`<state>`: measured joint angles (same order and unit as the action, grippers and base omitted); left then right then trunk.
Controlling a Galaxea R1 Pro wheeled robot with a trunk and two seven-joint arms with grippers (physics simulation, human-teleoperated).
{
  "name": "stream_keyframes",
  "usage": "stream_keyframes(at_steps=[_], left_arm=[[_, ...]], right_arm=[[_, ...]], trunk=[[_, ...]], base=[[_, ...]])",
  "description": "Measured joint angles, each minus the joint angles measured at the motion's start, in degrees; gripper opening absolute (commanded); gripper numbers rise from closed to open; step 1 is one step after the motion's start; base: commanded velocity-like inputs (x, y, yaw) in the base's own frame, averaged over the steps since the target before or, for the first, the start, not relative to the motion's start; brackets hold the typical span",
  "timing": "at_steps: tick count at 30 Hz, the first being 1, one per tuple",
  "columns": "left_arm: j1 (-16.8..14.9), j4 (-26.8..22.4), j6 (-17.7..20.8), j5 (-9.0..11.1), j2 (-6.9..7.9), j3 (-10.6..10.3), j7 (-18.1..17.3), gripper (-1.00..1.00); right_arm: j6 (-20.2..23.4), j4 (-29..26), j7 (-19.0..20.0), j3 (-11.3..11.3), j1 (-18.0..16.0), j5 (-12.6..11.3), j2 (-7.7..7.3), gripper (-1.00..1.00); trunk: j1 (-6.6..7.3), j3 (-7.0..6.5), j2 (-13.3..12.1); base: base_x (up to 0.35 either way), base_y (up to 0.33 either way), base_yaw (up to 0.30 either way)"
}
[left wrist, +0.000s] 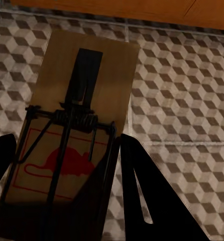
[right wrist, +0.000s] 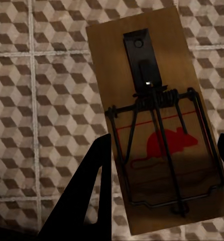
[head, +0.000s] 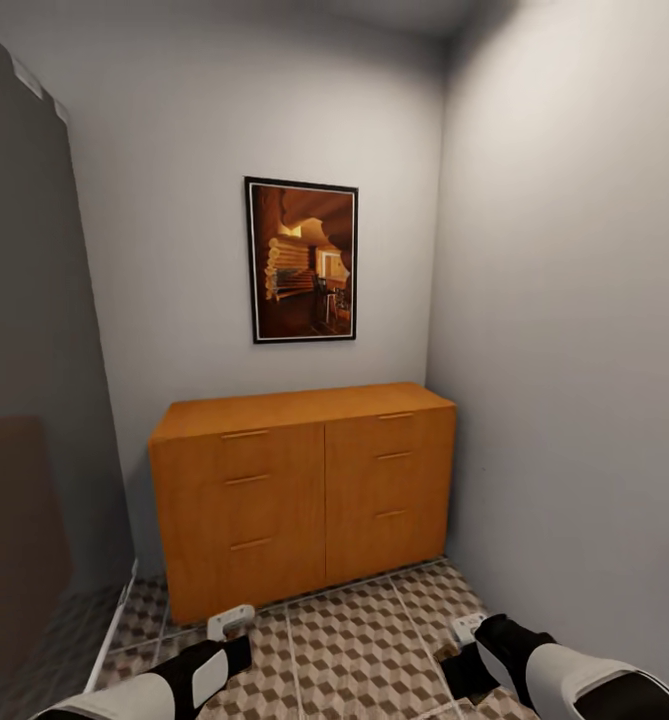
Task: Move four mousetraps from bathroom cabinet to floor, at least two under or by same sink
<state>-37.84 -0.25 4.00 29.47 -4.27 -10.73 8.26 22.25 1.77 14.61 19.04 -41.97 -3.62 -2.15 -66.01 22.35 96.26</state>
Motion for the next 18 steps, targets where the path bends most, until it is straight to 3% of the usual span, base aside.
stream_keyframes(at_steps=[18], left_arm=[[1.7, 0.0, 0.0, 0.2, -0.82, 0.1, 0.0, -1.0]], right_arm=[[-0.1, 0.0, 0.5, 0.0, 0.0, -0.1, 0.01, -1.0]], trunk=[[0.0, 0.0, 0.0]], base=[[-0.343, 0.0, 0.0]])
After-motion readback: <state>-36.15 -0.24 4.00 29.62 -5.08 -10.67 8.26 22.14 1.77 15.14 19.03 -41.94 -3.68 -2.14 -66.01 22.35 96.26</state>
